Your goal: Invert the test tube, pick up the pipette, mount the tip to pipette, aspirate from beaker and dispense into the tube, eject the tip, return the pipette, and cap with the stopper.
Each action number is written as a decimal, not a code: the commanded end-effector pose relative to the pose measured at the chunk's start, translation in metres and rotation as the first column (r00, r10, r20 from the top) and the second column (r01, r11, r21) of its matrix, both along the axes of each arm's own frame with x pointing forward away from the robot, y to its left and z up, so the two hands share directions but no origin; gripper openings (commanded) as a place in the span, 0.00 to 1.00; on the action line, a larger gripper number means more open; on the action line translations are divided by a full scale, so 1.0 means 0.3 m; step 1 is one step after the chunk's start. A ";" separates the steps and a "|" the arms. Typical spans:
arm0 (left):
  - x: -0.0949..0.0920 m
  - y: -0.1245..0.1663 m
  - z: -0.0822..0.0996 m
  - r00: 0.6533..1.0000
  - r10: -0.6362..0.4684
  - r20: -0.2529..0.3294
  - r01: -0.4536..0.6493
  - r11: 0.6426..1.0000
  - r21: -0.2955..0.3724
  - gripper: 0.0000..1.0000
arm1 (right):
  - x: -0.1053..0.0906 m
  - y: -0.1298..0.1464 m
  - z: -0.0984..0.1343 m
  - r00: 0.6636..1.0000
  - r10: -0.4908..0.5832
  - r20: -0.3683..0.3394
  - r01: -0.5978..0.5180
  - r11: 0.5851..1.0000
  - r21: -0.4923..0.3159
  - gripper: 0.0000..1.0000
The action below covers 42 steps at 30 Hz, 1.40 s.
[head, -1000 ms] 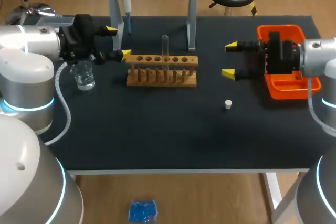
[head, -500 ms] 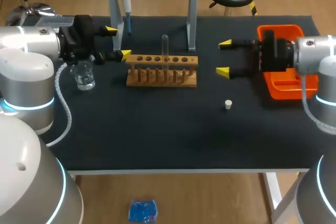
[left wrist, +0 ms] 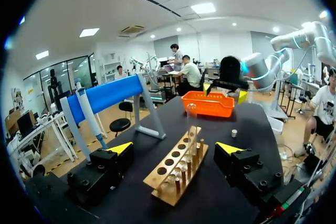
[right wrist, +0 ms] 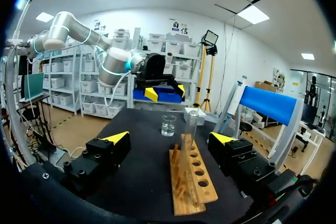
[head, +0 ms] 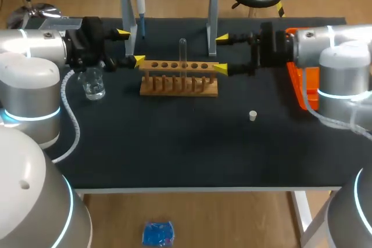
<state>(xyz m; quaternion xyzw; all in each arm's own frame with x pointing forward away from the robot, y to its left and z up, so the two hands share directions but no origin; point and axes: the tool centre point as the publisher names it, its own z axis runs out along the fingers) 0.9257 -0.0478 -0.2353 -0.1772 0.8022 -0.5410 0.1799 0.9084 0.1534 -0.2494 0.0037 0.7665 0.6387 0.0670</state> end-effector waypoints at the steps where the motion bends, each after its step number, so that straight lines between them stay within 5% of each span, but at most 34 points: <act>1: 0.000 -0.001 -0.001 1.000 0.001 0.001 -0.001 1.000 0.001 1.00 | 0.095 0.108 -0.040 0.999 0.036 -0.003 -0.036 0.999 0.003 1.00; 20: 0.000 -0.001 -0.001 1.000 0.001 0.001 -0.001 1.000 0.001 1.00 | 0.171 0.268 -0.109 0.984 0.164 -0.064 -0.145 0.962 0.232 1.00; 31: 0.000 -0.001 -0.001 1.000 0.001 0.001 -0.001 1.000 0.001 1.00 | 0.172 0.288 -0.087 0.979 0.167 -0.116 -0.135 0.961 0.240 1.00; 42: 0.000 -0.001 -0.001 1.000 0.001 0.001 -0.001 1.000 0.001 1.00 | 0.161 0.307 -0.068 0.983 0.131 -0.130 -0.109 0.981 0.159 1.00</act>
